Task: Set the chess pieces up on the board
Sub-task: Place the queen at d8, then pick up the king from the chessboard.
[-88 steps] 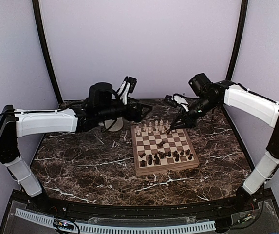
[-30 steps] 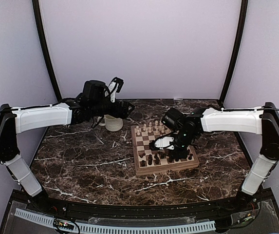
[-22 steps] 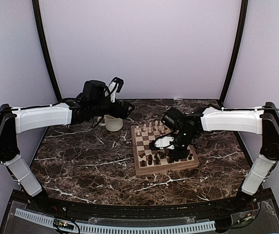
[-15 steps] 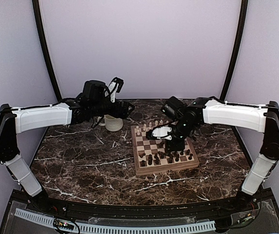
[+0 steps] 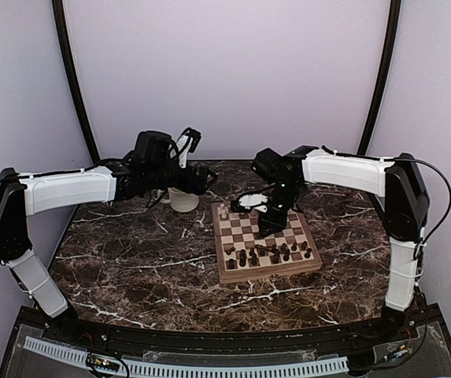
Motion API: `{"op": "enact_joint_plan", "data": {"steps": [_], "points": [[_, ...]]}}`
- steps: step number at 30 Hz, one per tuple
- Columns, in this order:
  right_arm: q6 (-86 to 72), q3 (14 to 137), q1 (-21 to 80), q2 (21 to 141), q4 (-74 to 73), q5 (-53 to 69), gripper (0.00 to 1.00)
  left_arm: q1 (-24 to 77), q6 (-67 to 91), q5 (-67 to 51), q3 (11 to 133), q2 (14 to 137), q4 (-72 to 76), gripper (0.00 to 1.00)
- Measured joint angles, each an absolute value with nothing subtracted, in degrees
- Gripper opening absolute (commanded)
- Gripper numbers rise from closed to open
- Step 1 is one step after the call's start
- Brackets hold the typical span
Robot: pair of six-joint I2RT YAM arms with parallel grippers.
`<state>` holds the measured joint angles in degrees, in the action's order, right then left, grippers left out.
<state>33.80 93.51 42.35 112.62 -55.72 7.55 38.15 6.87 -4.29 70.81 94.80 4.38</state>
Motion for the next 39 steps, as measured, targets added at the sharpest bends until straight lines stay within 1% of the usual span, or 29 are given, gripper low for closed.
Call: {"op": "enact_joint_plan", "data": {"steps": [4,13,39], "points": [[33.39,95.55,42.35,115.26,-57.74,9.65,0.36,38.15,6.85,-4.49,70.83,94.80,3.92,0.88],[33.34,101.03,42.44,118.61,-59.94,10.68,0.38,38.15,6.83,-4.51,70.89,94.80,3.11,0.88],[34.96,98.89,45.52,120.66,-59.99,3.09,0.39,38.15,6.15,-3.55,71.05,94.80,3.03,0.88]]}}
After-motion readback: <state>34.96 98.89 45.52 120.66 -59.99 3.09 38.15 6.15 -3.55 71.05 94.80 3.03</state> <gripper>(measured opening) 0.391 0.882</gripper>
